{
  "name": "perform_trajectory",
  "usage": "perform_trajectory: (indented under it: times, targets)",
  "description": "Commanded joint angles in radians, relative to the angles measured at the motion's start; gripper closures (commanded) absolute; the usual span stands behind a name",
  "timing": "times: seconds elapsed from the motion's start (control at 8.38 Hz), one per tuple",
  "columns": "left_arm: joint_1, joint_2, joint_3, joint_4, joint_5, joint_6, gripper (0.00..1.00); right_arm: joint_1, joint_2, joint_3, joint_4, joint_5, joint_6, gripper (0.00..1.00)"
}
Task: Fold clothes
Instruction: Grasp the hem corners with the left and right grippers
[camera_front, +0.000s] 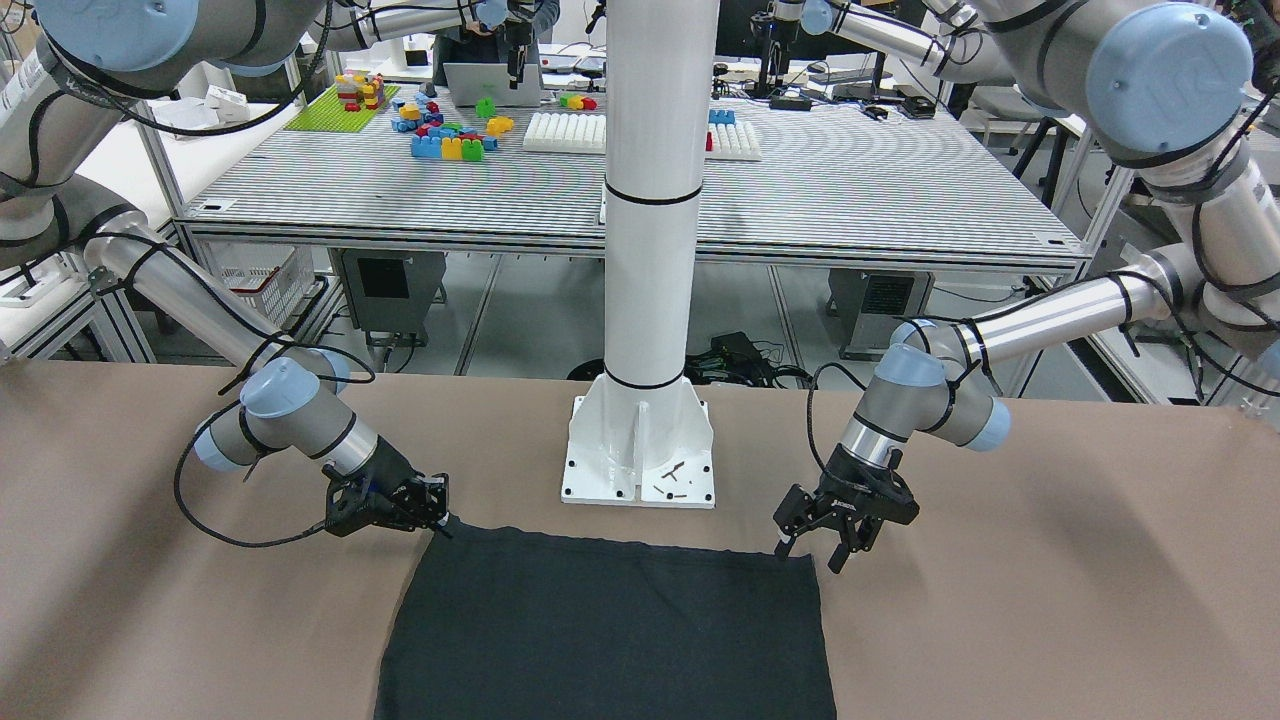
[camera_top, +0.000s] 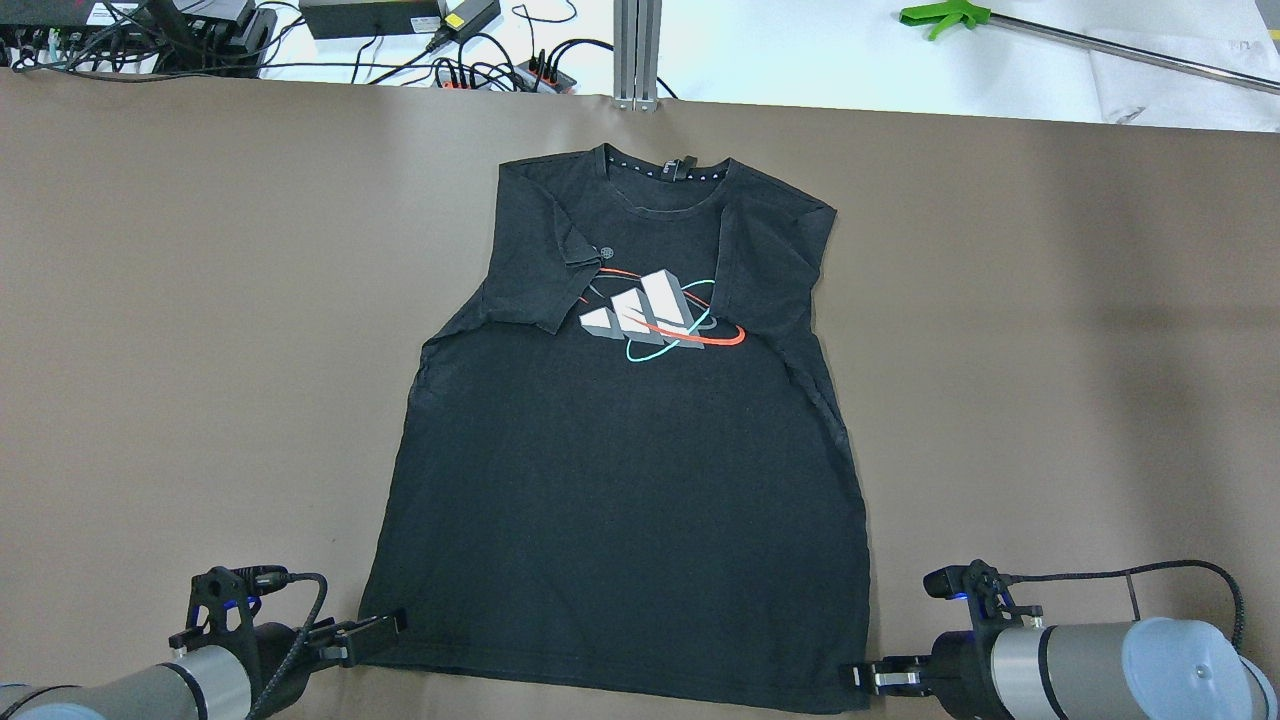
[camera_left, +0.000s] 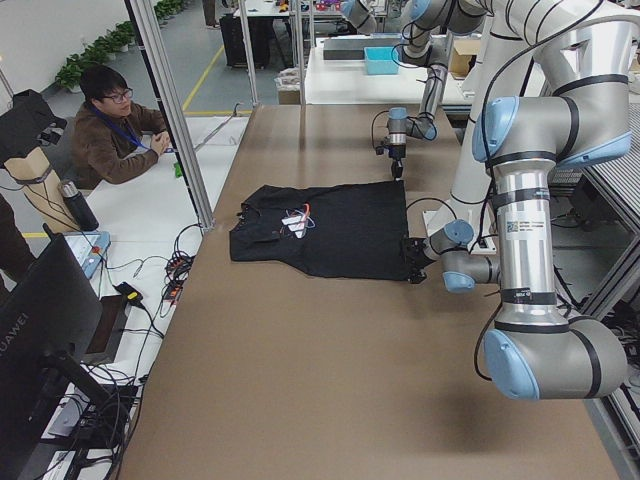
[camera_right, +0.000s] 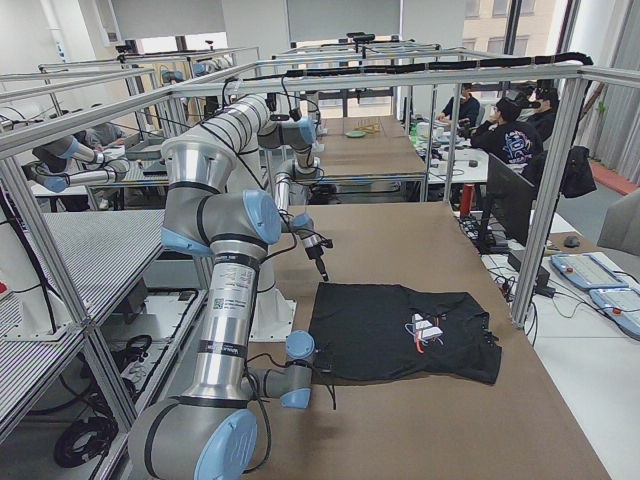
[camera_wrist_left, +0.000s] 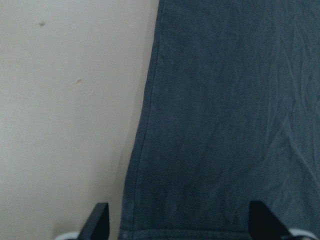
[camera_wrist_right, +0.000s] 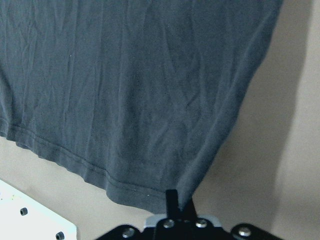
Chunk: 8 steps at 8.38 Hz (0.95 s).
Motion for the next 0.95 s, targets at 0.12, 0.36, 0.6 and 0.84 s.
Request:
perform_trajectory:
  times: [0.12,0.36,0.6,0.84]
  targets:
    - [0.017,-0.004,0.027,0.006,0.028,-0.001,0.00,0.000,0.011,-0.003,-0.002,0.002,0.000,1.00]
    - [0.018,-0.011,0.043,0.006,0.029,-0.001,0.26,0.000,0.014,-0.003,-0.002,0.002,-0.002,1.00]
    - [0.024,-0.011,0.056,0.006,0.039,0.000,0.63,0.000,0.018,-0.003,-0.002,0.002,-0.002,1.00]
    - [0.043,-0.012,0.057,0.014,0.059,0.000,1.00,0.002,0.018,-0.003,-0.002,0.002,0.000,1.00]
